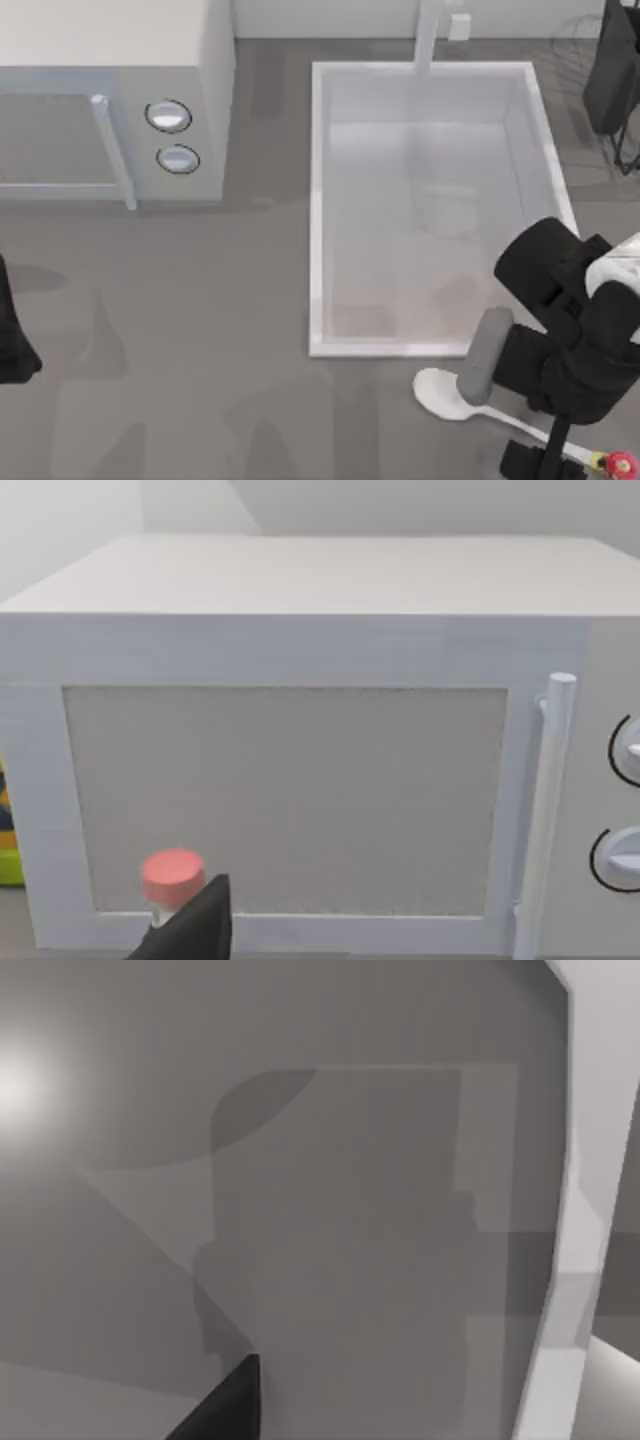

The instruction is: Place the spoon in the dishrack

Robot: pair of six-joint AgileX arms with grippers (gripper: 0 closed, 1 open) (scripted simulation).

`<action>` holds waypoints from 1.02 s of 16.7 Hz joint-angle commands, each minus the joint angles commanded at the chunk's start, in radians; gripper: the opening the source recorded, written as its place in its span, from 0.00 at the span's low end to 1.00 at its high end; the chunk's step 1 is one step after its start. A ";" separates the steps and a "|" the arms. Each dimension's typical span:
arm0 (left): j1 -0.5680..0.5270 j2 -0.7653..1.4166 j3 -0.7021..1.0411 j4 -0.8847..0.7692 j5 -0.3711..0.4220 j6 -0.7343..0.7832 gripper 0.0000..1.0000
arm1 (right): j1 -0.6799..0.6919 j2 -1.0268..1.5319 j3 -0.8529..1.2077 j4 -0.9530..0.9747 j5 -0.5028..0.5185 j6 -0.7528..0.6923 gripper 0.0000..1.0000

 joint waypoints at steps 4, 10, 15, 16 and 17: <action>0.000 0.000 0.000 0.000 0.000 0.000 1.00 | -0.001 -0.069 0.066 -0.111 -0.019 0.002 0.00; 0.000 0.000 0.000 0.000 0.000 0.000 1.00 | -0.004 -0.115 0.335 -0.463 -0.019 -0.002 0.00; 0.000 0.000 0.000 0.000 0.000 0.000 1.00 | -0.009 -0.194 0.597 -0.804 -0.019 -0.008 0.00; 0.000 0.000 0.000 0.000 0.000 0.000 1.00 | -0.010 -0.209 0.636 -0.846 -0.019 -0.008 0.00; 0.000 0.000 0.000 0.000 0.000 0.000 1.00 | -0.011 -0.221 0.666 -0.877 -0.019 -0.008 0.00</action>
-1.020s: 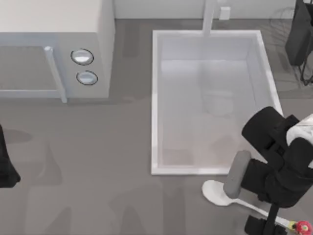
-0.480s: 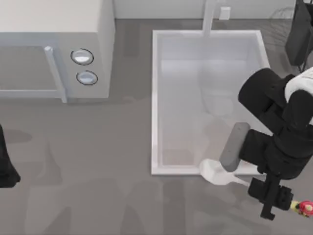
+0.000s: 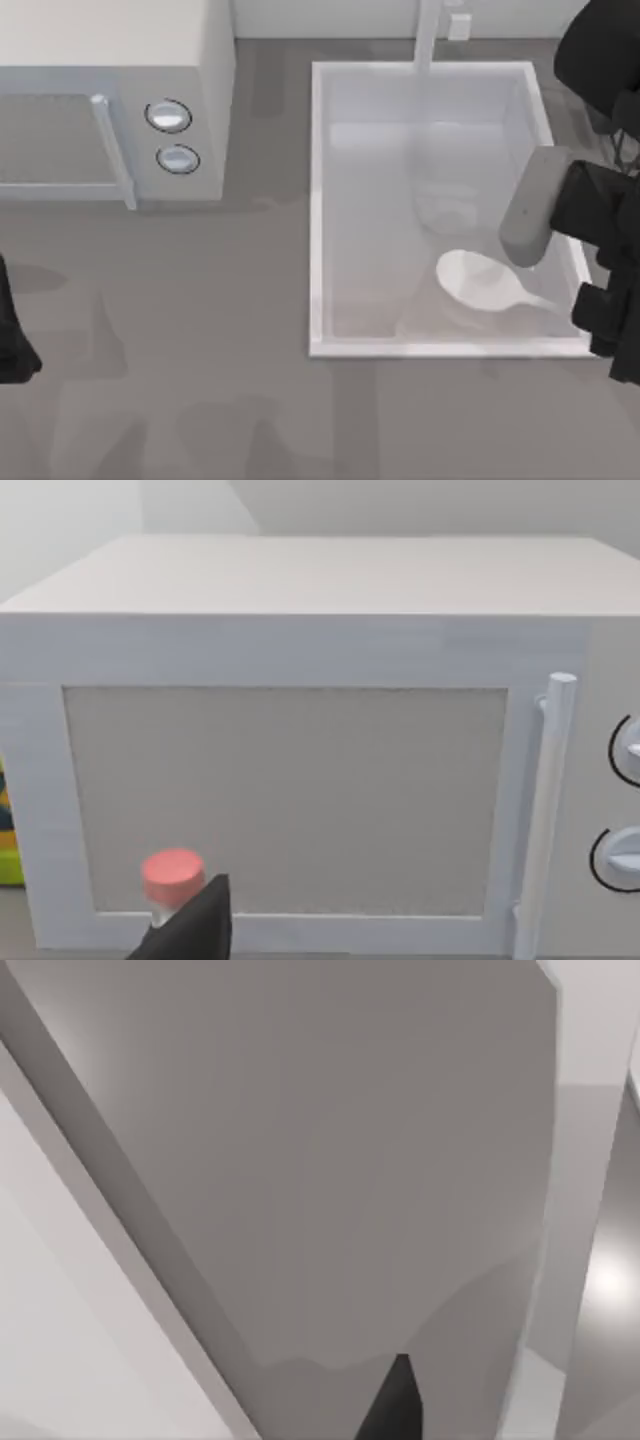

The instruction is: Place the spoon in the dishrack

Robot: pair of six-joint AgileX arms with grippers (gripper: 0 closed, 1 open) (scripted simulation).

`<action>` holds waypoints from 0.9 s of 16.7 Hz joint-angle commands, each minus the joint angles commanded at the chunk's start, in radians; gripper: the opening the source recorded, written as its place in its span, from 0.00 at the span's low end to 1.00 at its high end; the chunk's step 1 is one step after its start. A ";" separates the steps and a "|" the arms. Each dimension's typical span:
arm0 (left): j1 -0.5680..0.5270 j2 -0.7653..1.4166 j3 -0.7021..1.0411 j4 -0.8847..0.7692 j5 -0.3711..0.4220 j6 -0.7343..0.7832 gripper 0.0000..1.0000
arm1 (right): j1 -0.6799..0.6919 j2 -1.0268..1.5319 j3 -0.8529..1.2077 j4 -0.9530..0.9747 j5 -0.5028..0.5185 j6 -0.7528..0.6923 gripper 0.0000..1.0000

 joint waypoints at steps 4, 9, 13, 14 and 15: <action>0.000 0.000 0.000 0.000 0.000 0.000 1.00 | -0.001 -0.015 0.032 -0.032 0.000 0.000 0.00; 0.000 0.000 0.000 0.000 0.000 0.000 1.00 | -0.027 -0.023 0.025 -0.002 -0.018 0.014 0.00; 0.000 0.000 0.000 0.000 0.000 0.000 1.00 | -0.199 -0.079 -0.006 0.174 -0.105 0.089 0.00; 0.000 0.000 0.000 0.000 0.000 0.000 1.00 | -0.261 -0.099 -0.019 0.242 -0.134 0.117 0.00; 0.000 0.000 0.000 0.000 0.000 0.000 1.00 | -0.328 -0.121 -0.034 0.318 -0.166 0.146 0.00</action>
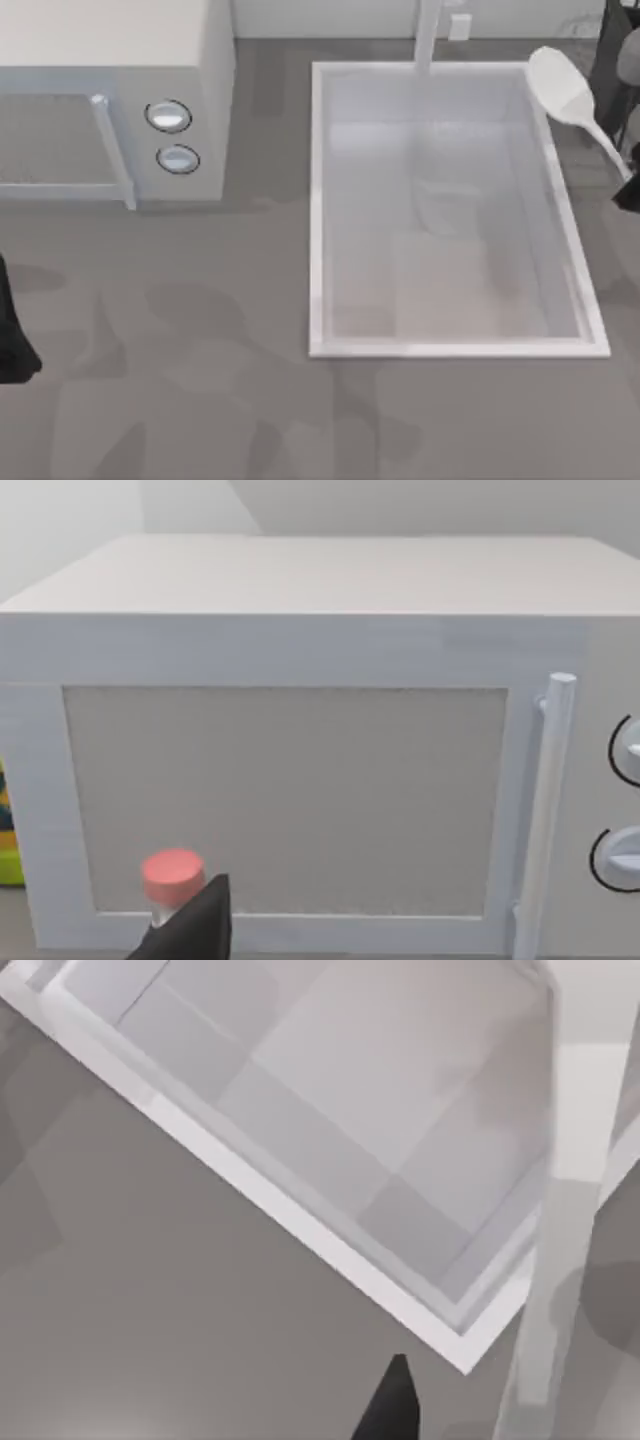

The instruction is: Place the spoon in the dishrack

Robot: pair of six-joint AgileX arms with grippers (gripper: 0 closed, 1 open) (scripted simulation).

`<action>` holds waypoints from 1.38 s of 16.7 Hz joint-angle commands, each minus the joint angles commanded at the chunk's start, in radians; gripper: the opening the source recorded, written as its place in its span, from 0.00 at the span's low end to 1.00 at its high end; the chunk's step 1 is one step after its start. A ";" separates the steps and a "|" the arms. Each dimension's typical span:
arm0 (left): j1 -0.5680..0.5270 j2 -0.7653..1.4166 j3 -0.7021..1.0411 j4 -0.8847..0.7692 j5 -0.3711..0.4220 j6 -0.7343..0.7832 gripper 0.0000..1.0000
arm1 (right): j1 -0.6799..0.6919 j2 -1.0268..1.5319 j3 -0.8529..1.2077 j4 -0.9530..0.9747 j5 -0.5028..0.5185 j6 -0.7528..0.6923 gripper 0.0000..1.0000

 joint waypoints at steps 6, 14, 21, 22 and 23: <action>0.000 0.000 0.000 0.000 0.000 0.000 1.00 | -0.458 -0.168 -0.113 0.547 -0.216 0.194 0.00; 0.000 0.000 0.000 0.000 0.000 0.000 1.00 | -0.870 -0.373 -0.221 1.001 -0.430 0.389 0.00; 0.000 0.000 0.000 0.000 0.000 0.000 1.00 | -0.872 -0.363 -0.220 1.023 -0.432 0.396 0.00; 0.000 0.000 0.000 0.000 0.000 0.000 1.00 | -0.864 -0.341 -0.221 1.046 -0.425 0.397 0.00; 0.000 0.000 0.000 0.000 0.000 0.000 1.00 | -0.853 -0.309 -0.223 1.078 -0.414 0.397 0.00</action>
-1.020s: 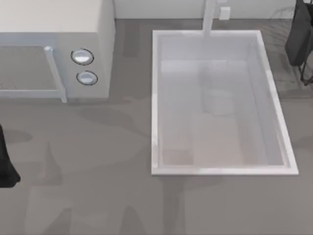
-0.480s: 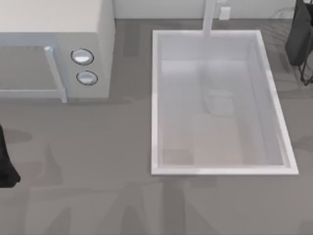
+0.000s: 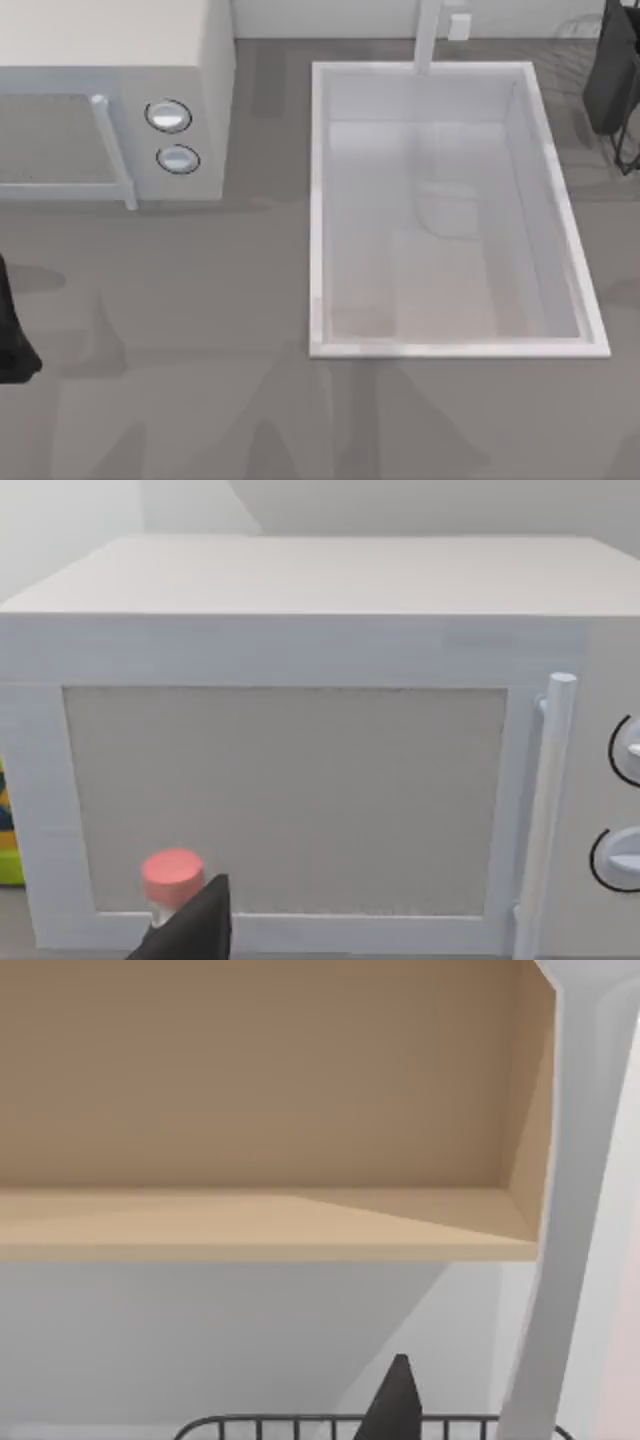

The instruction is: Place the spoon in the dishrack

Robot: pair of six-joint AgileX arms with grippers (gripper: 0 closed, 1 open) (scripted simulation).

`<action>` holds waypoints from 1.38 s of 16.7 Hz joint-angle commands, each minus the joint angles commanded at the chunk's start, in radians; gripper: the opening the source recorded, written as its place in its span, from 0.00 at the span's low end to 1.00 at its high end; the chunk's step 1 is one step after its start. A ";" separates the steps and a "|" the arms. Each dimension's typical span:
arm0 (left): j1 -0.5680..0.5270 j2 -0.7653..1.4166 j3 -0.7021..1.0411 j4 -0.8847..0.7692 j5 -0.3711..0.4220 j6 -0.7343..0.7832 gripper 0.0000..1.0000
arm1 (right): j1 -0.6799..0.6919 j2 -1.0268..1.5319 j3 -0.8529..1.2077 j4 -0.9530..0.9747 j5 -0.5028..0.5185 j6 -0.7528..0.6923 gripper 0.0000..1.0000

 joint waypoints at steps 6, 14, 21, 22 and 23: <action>0.000 0.000 0.000 0.000 0.000 0.000 1.00 | 0.115 0.343 -0.051 0.400 0.125 -0.001 0.00; 0.000 0.000 0.000 0.000 0.000 0.000 1.00 | 0.287 0.718 -0.161 0.884 0.305 -0.002 0.00; 0.000 0.000 0.000 0.000 0.000 0.000 1.00 | 0.298 0.737 -0.169 0.905 0.316 -0.002 0.15; 0.000 0.000 0.000 0.000 0.000 0.000 1.00 | 0.298 0.737 -0.169 0.905 0.316 -0.002 0.23; 0.000 0.000 0.000 0.000 0.000 0.000 1.00 | 0.298 0.737 -0.169 0.905 0.316 -0.002 0.30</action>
